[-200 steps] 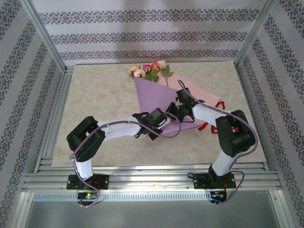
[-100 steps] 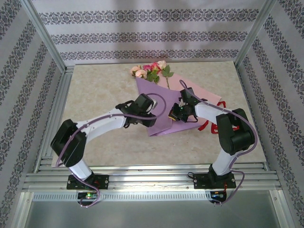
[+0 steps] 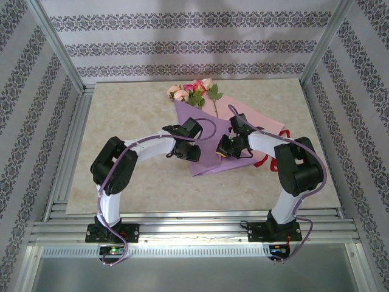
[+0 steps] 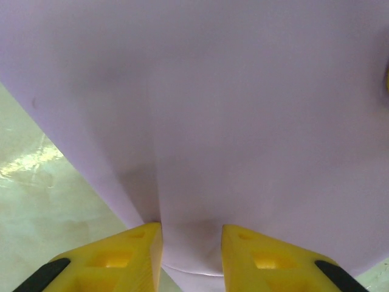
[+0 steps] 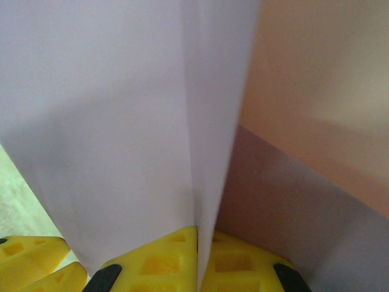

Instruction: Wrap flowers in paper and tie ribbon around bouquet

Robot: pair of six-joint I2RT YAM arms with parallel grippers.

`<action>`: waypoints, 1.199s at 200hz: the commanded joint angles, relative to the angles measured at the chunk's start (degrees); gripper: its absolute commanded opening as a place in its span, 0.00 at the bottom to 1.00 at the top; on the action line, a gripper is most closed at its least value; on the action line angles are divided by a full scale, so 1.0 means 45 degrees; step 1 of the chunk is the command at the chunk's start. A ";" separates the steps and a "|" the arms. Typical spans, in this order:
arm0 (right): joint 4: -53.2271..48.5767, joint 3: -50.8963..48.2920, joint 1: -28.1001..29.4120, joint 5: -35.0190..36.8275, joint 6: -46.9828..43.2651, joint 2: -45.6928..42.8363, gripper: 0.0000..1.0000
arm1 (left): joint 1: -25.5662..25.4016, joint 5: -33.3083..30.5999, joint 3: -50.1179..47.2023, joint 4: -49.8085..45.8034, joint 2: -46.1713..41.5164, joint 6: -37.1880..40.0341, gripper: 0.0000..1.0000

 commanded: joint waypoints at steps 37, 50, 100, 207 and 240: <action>-0.1359 -0.0469 0.0410 0.1748 0.0619 -0.2350 0.28 | 0.0001 0.0347 -0.0472 -0.0357 0.0720 -0.0202 0.25; -0.1562 -0.0812 0.0805 0.2200 0.1186 -0.3391 0.28 | 0.0001 0.0443 -0.0534 -0.0279 0.0739 -0.0143 0.25; -0.0172 -0.1435 0.3181 0.2328 0.4759 -0.3962 0.08 | 0.0001 0.0542 -0.0526 -0.0185 0.0584 -0.0007 0.24; 0.1661 -0.3678 0.3159 0.2209 0.7739 -0.1460 0.09 | 0.0135 0.0184 -0.0830 0.0203 -0.1062 -0.0845 0.45; 0.2208 -0.4061 0.2829 0.1784 0.7316 -0.0893 0.07 | 0.1414 0.1292 -0.2358 0.2037 -0.1962 -0.2603 0.50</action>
